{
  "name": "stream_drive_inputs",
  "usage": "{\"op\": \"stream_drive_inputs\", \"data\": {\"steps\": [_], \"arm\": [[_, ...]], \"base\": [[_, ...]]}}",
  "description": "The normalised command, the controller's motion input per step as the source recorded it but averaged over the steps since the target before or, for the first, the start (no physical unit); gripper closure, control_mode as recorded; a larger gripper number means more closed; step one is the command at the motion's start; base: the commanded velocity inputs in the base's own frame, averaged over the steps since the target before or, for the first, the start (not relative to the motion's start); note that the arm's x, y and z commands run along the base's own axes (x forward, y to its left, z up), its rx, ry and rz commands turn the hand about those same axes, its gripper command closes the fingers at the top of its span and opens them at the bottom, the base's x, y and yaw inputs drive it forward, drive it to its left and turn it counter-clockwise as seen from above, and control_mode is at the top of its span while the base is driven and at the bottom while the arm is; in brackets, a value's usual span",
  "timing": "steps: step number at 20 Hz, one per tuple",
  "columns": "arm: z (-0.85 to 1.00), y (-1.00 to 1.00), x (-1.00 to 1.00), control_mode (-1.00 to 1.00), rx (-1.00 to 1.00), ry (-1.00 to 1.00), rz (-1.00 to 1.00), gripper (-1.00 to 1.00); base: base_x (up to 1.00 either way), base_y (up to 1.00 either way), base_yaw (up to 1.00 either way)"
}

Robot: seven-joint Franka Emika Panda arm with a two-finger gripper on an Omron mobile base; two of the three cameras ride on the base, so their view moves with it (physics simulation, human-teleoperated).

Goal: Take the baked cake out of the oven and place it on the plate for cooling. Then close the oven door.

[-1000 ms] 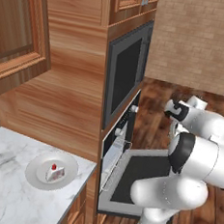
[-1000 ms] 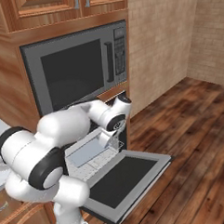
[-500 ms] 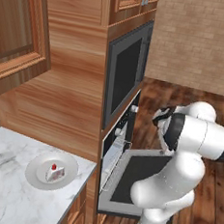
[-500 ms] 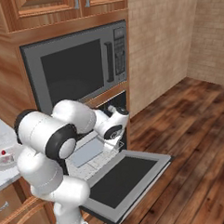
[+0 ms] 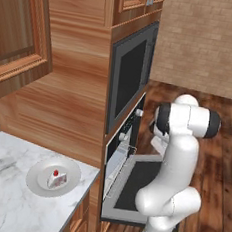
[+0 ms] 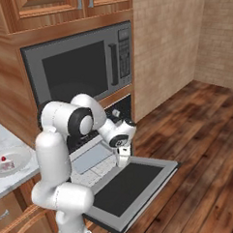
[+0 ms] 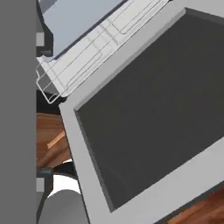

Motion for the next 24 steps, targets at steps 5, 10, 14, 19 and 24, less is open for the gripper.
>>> {"op": "stream_drive_inputs", "data": {"steps": [5,10,14,19,24], "arm": [[-0.65,0.00,0.24,-1.00,0.00,-0.02,0.41,-1.00],[-0.68,0.01,0.18,-1.00,0.00,0.00,0.28,-1.00],[-0.66,0.07,0.19,-1.00,0.00,0.00,0.24,-1.00],[-0.63,0.15,0.26,-1.00,0.00,0.00,0.23,-1.00],[-0.59,0.18,0.28,-1.00,0.02,0.00,0.23,-1.00]], "base": [[0.00,0.00,0.00],[0.00,0.00,0.00],[0.00,0.00,0.00],[0.00,0.00,0.00],[0.00,0.00,0.00]]}}
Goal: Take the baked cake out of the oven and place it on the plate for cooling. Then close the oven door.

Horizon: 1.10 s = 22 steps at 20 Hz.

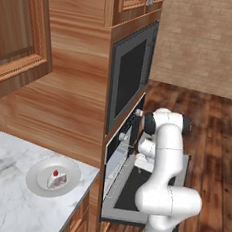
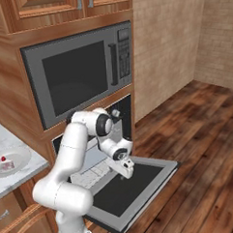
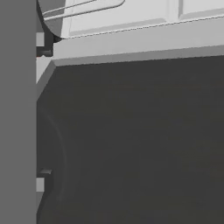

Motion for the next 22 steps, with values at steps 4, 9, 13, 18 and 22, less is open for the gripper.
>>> {"op": "stream_drive_inputs", "data": {"steps": [4,9,13,18,22], "arm": [[-0.55,0.15,0.24,-1.00,0.05,0.00,0.22,-1.00],[-0.48,0.11,0.19,-1.00,0.09,-0.04,0.21,-1.00],[-0.43,0.03,0.12,-1.00,0.11,-0.08,0.21,-1.00],[-0.40,0.22,0.14,-1.00,0.11,-0.07,0.17,-1.00],[-0.32,0.32,0.11,-1.00,0.10,-0.08,0.15,-1.00]], "base": [[0.00,0.00,0.00],[0.00,0.00,0.00],[0.00,0.00,0.00],[0.00,0.00,0.00],[0.00,0.00,0.00]]}}
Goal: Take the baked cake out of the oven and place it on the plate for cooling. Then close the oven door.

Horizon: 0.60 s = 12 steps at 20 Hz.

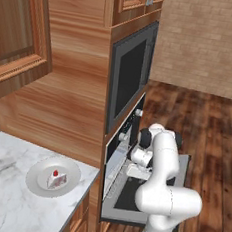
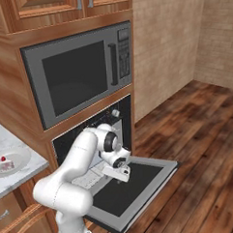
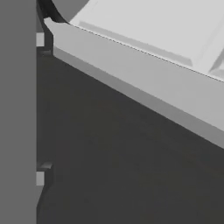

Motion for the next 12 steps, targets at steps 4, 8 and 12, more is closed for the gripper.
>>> {"op": "stream_drive_inputs", "data": {"steps": [4,8,12], "arm": [[-0.28,0.33,0.10,-1.00,0.10,-0.07,0.14,-1.00],[-0.24,0.35,0.07,-1.00,0.10,-0.07,0.13,-1.00],[-0.26,0.41,0.03,-1.00,0.09,-0.06,0.11,-1.00]], "base": [[0.00,0.00,0.00],[0.00,0.00,0.00],[0.00,0.00,0.00]]}}
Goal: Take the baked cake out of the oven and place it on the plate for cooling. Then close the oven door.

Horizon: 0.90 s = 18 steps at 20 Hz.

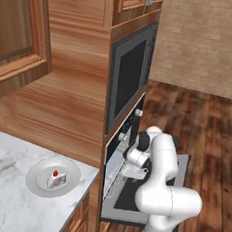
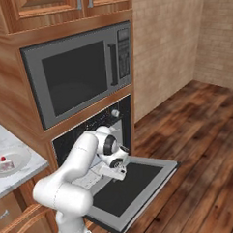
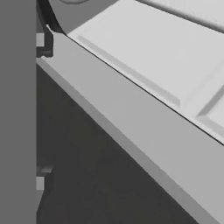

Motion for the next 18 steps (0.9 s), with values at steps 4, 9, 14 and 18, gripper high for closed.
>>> {"op": "stream_drive_inputs", "data": {"steps": [4,9,14,18], "arm": [[-0.29,0.49,0.09,-1.00,0.08,-0.04,0.09,-1.00],[-0.31,0.48,0.13,-1.00,0.07,-0.04,0.08,-1.00],[-0.19,0.26,-0.04,-1.00,0.07,-0.05,0.06,-1.00],[0.23,-0.34,-0.84,-1.00,0.01,-0.18,0.00,-1.00]], "base": [[0.00,0.00,0.00],[0.00,0.00,0.00],[0.00,0.00,0.00],[0.00,0.00,0.00]]}}
